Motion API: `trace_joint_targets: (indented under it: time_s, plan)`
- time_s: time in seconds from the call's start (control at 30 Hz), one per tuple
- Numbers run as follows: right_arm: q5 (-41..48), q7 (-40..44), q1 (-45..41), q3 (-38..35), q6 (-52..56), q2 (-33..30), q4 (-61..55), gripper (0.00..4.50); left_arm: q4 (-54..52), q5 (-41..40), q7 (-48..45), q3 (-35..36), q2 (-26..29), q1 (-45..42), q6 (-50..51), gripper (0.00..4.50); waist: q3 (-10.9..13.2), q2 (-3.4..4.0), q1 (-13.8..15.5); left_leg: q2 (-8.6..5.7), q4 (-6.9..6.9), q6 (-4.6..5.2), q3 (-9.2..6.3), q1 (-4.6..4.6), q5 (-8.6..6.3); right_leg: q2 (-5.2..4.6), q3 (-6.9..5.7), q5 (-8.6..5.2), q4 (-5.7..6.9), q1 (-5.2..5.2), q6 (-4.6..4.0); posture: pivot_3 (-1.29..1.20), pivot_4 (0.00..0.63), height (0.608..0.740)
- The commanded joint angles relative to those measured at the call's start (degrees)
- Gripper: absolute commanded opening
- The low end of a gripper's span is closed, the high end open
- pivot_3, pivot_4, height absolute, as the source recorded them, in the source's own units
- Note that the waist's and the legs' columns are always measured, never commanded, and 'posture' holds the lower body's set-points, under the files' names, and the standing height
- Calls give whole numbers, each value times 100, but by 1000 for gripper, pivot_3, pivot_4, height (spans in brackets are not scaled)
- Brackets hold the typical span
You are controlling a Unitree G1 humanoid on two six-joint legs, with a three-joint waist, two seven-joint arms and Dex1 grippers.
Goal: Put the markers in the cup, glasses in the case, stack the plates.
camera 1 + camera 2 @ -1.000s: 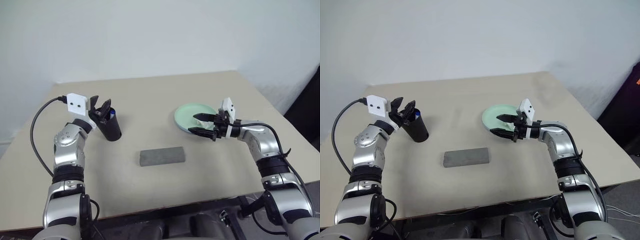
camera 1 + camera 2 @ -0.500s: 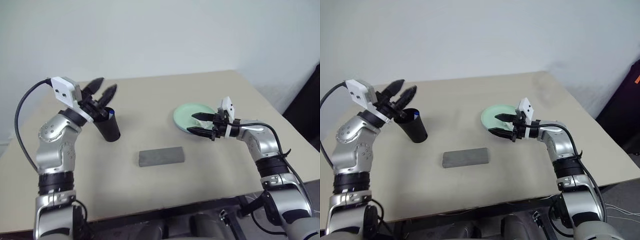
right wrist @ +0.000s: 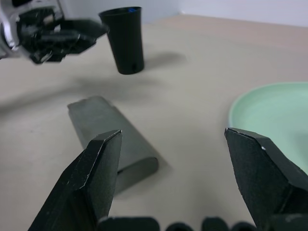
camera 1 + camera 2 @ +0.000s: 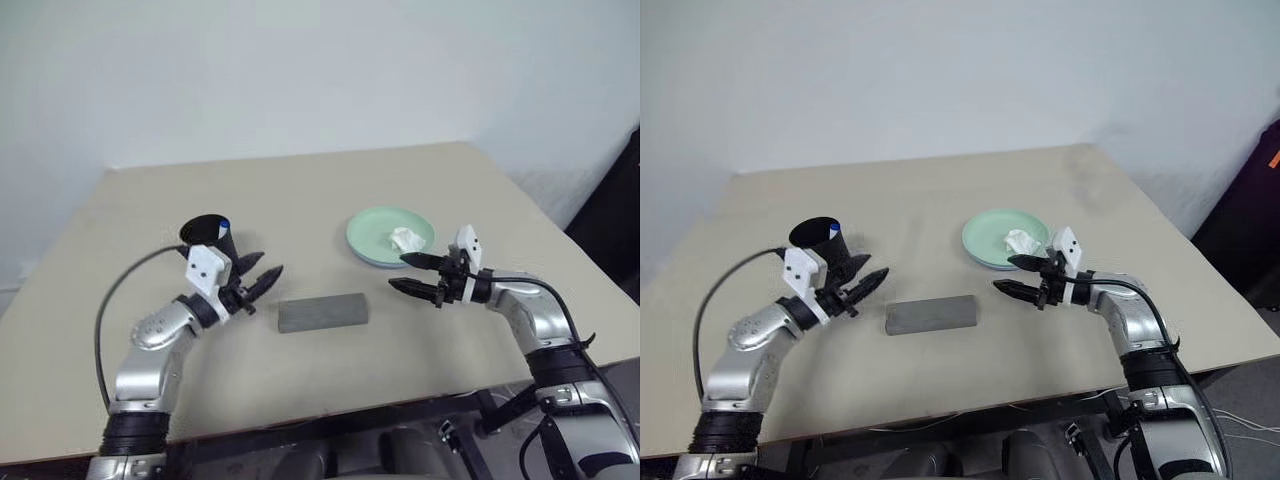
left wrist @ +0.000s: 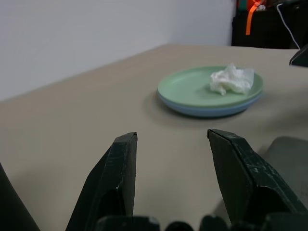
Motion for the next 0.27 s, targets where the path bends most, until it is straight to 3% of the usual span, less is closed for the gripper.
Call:
trace_joint_targets:
  time_s: [0.03, 0.27]
  plan:
    - [94, -148, 137, -216, 64, -102, -318, 3695, 113, 147, 117, 64, -55, 34, -317, 2398, 0, 0, 1, 0, 0, 0, 0, 0, 0, 0, 0, 0, 0, 1, 0, 0, 0, 740]
    - [131, -215, 295, -226, 230, -164, -548, 3695, -19, 159, 266, 29, -190, 239, -339, 2398, 1, -2, -2, 0, 1, 2, 4, -7, -1, -6, -1, -2, -8, -1, 3, 0, 0, 740]
